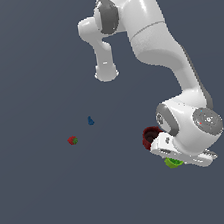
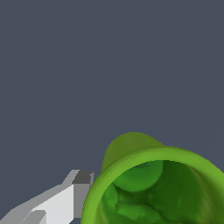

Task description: Pick up a designated object from a clutter of objects.

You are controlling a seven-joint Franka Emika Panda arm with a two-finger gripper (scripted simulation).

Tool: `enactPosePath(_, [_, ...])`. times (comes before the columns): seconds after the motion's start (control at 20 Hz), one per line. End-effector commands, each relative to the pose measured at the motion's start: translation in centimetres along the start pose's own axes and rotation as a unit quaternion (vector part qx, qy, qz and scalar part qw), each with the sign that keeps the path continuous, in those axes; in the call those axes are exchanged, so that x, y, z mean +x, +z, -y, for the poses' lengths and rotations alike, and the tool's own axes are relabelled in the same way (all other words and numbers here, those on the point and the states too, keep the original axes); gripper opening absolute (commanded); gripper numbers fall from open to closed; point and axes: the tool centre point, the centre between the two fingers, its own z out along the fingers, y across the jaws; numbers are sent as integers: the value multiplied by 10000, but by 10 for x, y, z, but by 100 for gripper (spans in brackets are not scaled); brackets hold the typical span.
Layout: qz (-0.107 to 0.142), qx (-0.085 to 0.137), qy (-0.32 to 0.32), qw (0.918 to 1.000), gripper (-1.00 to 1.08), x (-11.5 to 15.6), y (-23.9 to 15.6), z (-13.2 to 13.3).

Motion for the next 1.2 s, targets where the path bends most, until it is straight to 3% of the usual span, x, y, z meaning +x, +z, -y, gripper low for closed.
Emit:
enactPosePath(0.0, [-3,3,1,10000,-100,0,-2,-1])
enactPosePath(0.55, [-3,3,1,10000,-100,-10,-30,-20])
enactPosePath(1.15, [-3,3,1,10000,-100,-37,-104,-72])
